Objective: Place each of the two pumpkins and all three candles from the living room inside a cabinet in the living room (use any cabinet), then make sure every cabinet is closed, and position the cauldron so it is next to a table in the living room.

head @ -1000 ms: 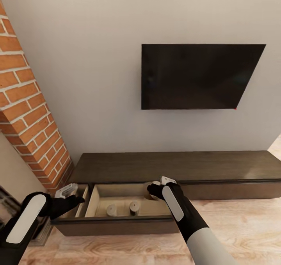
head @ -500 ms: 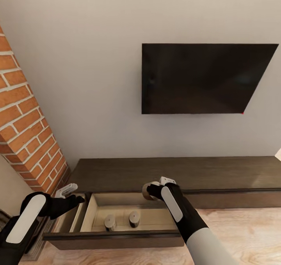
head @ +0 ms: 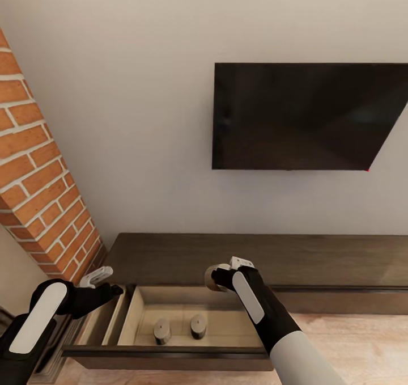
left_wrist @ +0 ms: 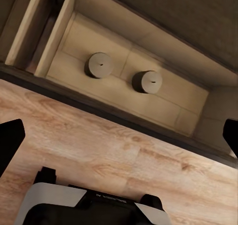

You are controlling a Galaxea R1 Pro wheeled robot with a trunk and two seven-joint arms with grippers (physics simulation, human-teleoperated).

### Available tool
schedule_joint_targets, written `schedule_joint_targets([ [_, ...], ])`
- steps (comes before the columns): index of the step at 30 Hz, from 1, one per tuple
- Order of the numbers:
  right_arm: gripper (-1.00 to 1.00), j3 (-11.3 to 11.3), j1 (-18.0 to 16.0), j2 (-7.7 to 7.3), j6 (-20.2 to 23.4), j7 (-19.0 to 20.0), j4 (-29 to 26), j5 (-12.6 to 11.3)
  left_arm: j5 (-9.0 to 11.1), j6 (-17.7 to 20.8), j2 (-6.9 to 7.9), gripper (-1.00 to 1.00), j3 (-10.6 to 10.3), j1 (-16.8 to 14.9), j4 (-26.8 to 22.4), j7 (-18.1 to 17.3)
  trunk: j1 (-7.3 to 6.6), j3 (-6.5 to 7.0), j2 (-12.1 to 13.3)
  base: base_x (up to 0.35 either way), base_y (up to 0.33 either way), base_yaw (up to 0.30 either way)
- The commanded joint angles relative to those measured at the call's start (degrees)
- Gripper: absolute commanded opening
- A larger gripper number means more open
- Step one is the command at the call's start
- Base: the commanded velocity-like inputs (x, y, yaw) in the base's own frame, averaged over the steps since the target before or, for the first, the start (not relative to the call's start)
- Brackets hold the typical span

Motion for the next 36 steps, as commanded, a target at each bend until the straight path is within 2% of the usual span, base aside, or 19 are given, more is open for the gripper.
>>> schedule_joint_targets([
  [1,-1.0,0.0,0.0,0.0,0.01,0.09,0.0,-0.02,0.0,0.0,-0.04,1.0,0.01,0.0,0.0,0.0,0.0,0.0,0.0,0.094,0.0,0.0],
  [9,-1.0,-0.05,-0.02,0.0,1.67,0.58,0.06,-0.51,0.02,0.06,-0.03,1.0,0.24,0.0,0.0,-0.02,0.0,0.0,0.0,0.023,0.0,0.0],
  [13,-1.0,-0.33,-0.14,0.0,7.03,0.93,0.15,-0.59,0.03,0.07,-0.02,1.0,0.23,0.0,0.0,-0.01,0.0,0.0,0.0,0.001,0.0,0.0],
  [17,-1.0,-0.64,-0.36,0.0,10.54,1.07,0.27,-0.56,0.06,0.08,0.05,1.0,0.33,0.0,0.0,-0.02,0.88,-0.72,-1.6,0.0,0.0,0.0],
  [25,-1.0,-0.77,-0.83,0.0,11.02,0.35,1.11,-0.04,0.08,0.09,0.11,1.0,0.76,0.0,-0.05,-0.03,2.64,-2.15,-4.81,0.0,0.0,0.0],
  [36,-1.0,-0.81,-1.92,0.0,10.68,-1.53,7.13,0.38,0.15,0.09,0.16,1.0,0.92,0.0,-0.25,-0.03,5.05,-4.13,-9.22,0.0,0.0,0.0],
])
